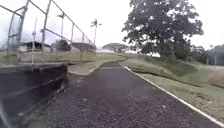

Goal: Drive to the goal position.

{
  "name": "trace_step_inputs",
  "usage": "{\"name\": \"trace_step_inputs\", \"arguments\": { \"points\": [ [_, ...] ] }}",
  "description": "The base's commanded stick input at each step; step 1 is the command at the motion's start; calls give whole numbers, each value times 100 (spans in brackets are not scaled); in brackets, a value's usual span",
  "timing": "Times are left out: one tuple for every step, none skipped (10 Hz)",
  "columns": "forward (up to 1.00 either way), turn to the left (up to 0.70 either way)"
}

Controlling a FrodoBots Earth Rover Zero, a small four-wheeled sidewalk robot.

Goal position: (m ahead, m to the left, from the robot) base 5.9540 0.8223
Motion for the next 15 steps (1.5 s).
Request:
{"name": "trace_step_inputs", "arguments": {
  "points": [
    [70, 0],
    [70, 0],
    [70, 0],
    [70, 0],
    [70, 0],
    [70, 0],
    [70, 0],
    [70, 0],
    [70, 0],
    [70, 0],
    [70, 0],
    [70, 0],
    [70, 0],
    [70, 0],
    [70, 0]
  ]
}}
